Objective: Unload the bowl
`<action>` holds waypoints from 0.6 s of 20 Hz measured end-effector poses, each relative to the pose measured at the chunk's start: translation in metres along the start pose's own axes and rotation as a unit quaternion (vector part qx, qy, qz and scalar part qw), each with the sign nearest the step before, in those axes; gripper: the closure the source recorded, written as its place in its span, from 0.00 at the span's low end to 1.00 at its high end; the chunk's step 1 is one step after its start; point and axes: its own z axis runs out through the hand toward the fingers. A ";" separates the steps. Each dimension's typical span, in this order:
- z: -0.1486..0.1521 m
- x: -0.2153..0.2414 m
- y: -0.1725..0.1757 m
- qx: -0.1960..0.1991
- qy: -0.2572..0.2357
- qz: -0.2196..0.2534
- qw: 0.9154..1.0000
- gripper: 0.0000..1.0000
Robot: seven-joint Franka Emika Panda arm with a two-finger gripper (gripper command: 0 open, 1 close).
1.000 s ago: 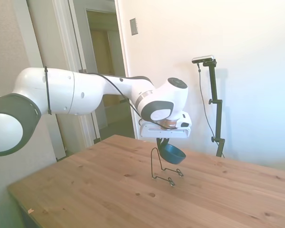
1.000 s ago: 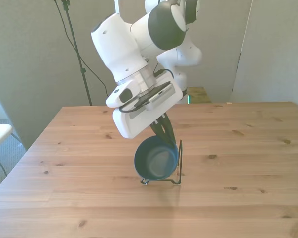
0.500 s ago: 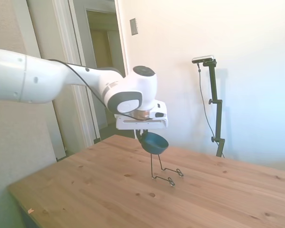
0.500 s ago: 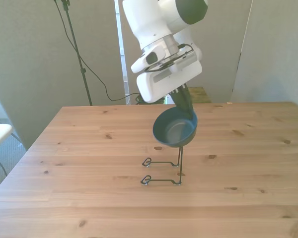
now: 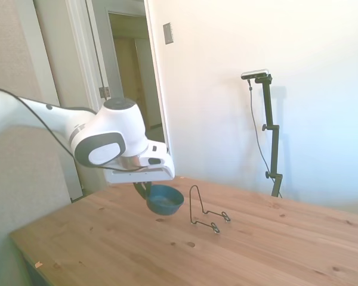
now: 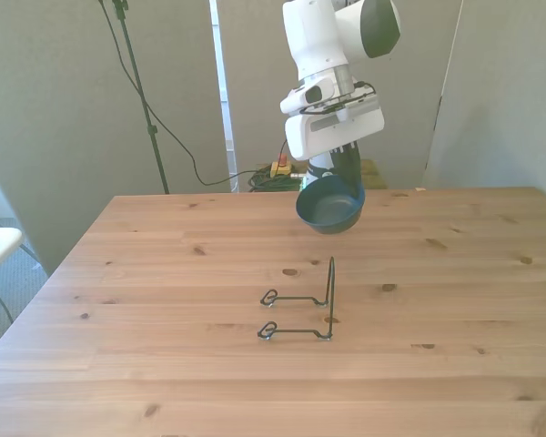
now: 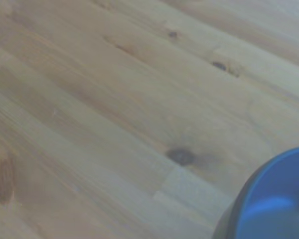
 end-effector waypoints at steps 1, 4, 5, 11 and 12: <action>0.005 -0.008 0.002 -0.010 -0.004 0.010 1.000 1.00; 0.023 -0.025 0.007 -0.036 -0.016 0.038 0.998 1.00; 0.029 -0.029 0.006 -0.043 -0.021 0.048 0.998 1.00; 0.060 -0.036 0.002 -0.102 -0.035 0.133 0.985 1.00; 0.066 -0.036 0.000 -0.110 -0.038 0.143 0.983 1.00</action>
